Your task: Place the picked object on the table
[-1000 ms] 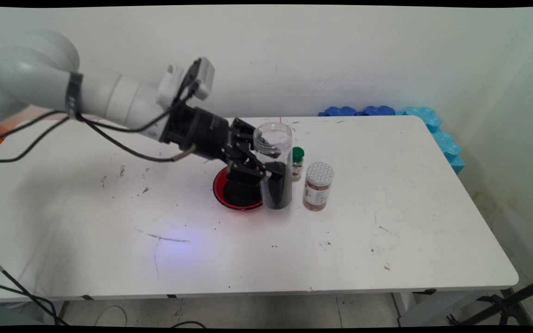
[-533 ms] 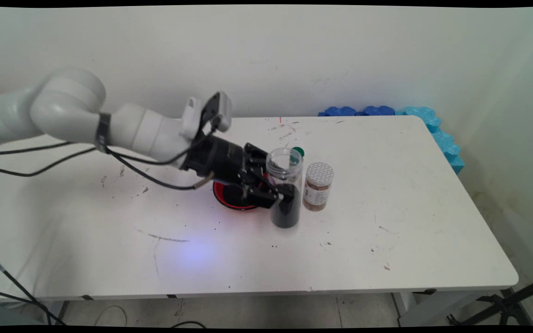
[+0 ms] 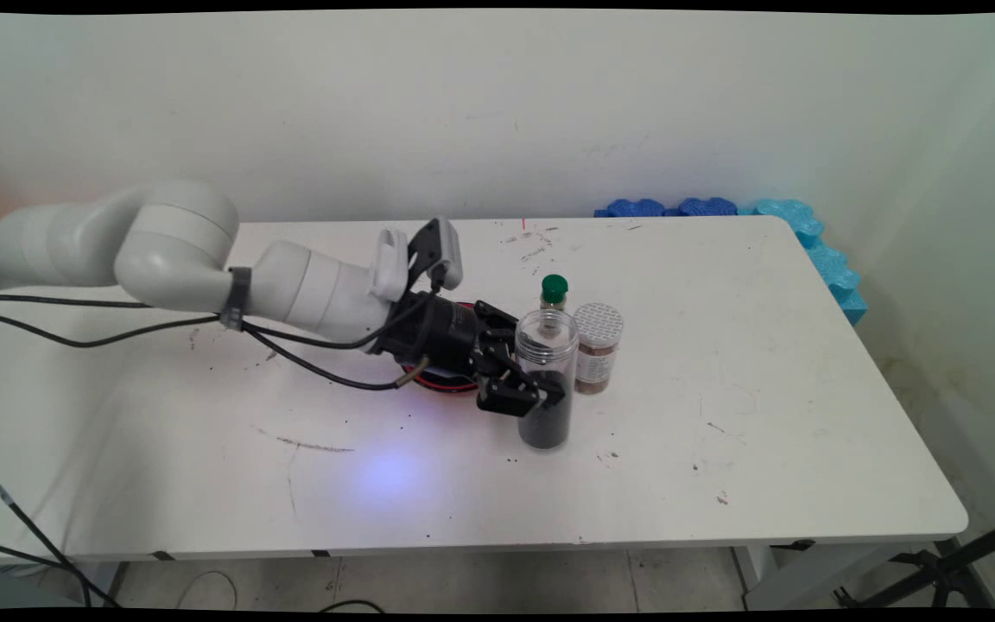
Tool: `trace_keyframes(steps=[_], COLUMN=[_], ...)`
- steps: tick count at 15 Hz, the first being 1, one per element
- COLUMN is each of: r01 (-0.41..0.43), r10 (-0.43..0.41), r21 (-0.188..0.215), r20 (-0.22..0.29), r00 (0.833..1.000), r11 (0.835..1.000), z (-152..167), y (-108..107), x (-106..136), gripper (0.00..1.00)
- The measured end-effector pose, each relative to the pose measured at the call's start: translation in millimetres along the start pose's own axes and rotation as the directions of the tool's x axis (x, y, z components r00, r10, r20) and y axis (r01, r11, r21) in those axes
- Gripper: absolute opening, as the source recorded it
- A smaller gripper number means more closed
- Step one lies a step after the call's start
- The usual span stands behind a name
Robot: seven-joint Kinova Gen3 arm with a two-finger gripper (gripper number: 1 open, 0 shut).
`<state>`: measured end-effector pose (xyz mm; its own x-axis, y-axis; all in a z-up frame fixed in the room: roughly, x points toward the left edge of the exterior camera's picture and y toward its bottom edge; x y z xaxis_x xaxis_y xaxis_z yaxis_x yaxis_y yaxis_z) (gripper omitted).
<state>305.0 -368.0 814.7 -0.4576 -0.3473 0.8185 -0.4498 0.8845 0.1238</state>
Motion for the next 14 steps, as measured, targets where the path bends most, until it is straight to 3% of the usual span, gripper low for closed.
trace_keyframes(steps=[11,12,14], r01=[0.009,0.006,0.003], r10=[-0.009,-0.007,-0.003], r21=[0.017,0.017,0.018], r20=[0.005,0.005,0.006], r00=[1.000,1.000,1.000], r11=[1.000,1.000,1.000], z=[21,21,23], y=[2,2,2], x=[-12,-12,-14], gripper=[0.00,1.00,1.00])
